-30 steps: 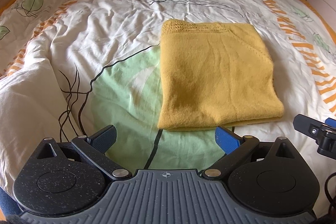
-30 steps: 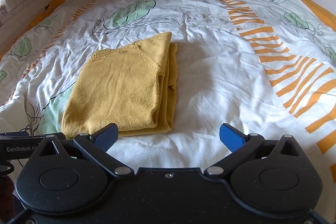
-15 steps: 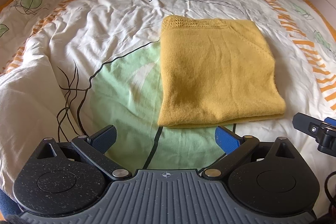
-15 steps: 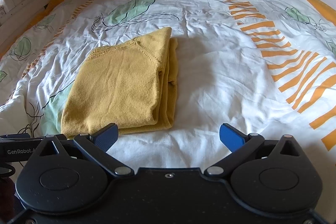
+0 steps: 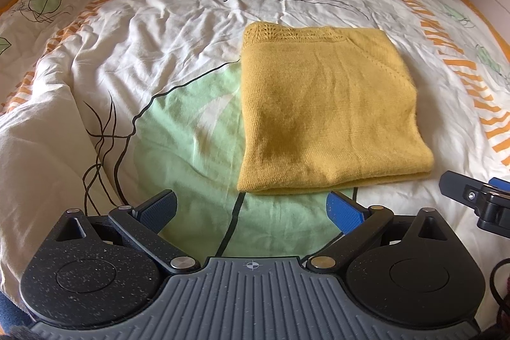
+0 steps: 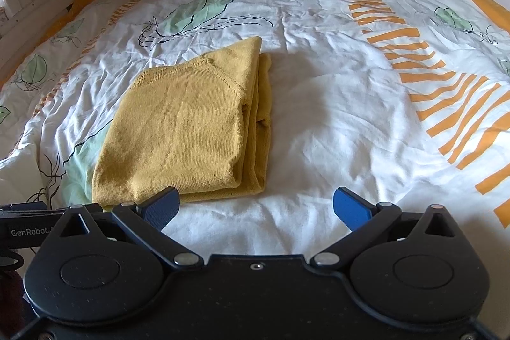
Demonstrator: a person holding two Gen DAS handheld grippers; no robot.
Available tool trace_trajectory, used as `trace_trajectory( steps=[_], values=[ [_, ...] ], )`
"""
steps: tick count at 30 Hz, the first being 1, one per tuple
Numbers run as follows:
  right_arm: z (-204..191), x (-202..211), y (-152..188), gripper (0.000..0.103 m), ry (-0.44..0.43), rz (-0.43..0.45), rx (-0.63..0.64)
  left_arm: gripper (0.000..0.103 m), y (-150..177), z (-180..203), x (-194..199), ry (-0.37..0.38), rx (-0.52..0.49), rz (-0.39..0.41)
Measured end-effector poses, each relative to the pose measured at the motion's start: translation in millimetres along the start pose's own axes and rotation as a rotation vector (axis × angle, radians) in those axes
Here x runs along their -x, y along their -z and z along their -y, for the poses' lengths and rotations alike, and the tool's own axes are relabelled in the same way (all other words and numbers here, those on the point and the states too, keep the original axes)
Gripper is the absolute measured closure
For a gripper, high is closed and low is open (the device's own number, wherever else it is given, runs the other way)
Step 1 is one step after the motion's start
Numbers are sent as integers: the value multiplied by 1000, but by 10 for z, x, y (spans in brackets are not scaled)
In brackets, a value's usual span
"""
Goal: Fold small clothes
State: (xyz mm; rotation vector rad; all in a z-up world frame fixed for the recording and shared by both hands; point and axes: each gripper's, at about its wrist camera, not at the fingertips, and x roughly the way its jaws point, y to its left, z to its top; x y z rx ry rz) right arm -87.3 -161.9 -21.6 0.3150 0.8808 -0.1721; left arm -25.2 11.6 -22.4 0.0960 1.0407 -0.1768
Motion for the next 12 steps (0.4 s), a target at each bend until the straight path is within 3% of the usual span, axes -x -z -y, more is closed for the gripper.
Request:
trace_trajectory(
  steps=[12],
  values=[
    [0,-55,-3,1,-4,-18,-6,2,-18,-5,-22,0,-2,-6]
  ],
)
